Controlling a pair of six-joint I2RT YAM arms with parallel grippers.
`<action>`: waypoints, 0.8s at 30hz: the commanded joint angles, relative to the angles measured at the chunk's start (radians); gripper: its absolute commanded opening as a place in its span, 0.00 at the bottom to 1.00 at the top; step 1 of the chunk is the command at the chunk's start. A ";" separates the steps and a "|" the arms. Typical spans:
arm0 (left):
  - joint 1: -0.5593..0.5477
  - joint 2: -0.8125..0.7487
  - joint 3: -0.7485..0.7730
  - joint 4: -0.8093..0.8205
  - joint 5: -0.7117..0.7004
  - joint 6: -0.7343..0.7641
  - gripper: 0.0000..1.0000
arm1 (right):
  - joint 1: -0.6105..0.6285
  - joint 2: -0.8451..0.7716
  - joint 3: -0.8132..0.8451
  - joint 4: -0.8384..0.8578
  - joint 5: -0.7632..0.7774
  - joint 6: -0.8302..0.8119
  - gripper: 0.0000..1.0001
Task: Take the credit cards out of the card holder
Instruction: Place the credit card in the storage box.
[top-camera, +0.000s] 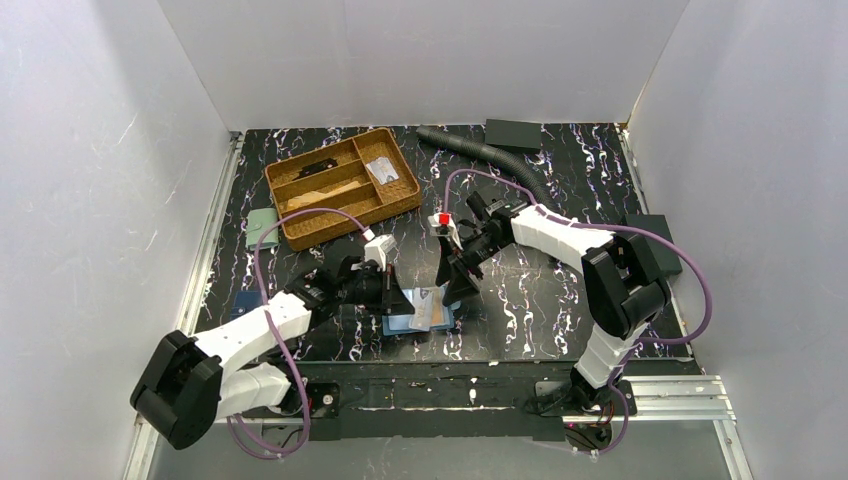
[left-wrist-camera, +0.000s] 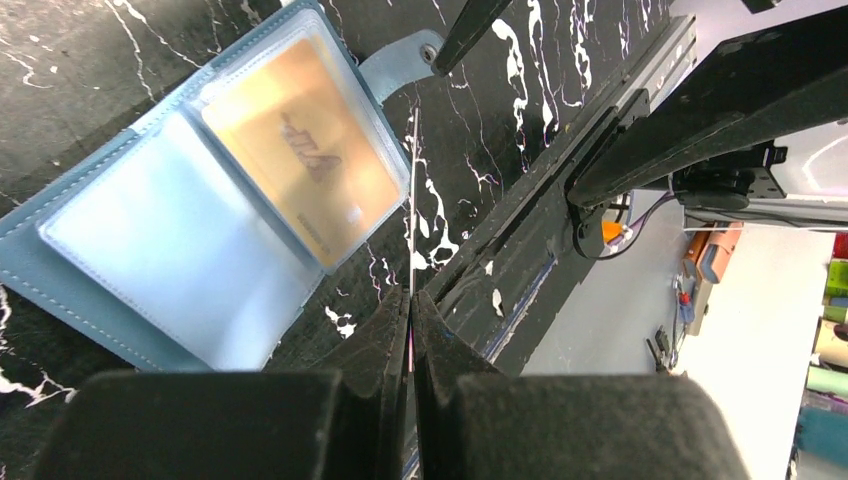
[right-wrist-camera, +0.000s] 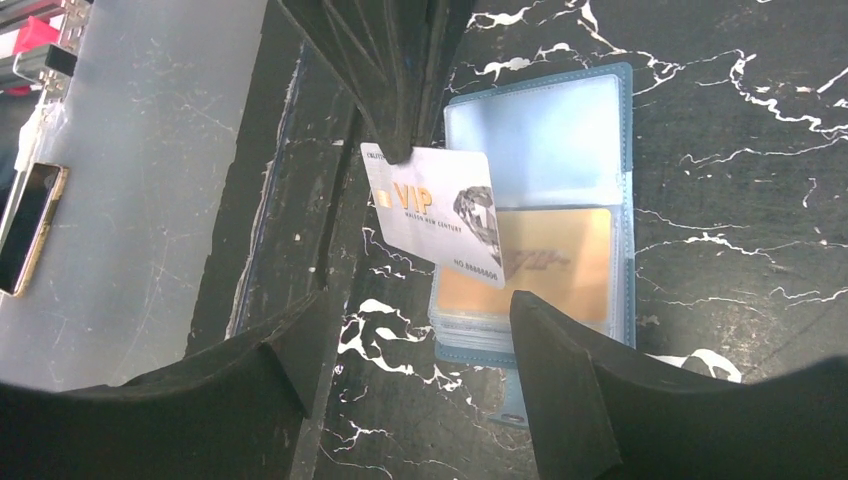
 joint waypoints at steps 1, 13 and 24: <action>-0.027 0.015 0.047 0.012 0.027 0.023 0.00 | -0.002 -0.017 0.045 -0.079 -0.054 -0.084 0.75; -0.075 0.072 0.091 0.022 0.039 0.031 0.00 | -0.003 0.023 0.066 -0.164 -0.097 -0.175 0.74; -0.105 0.075 0.108 0.025 0.037 0.030 0.00 | -0.001 0.023 0.065 -0.133 -0.067 -0.118 0.73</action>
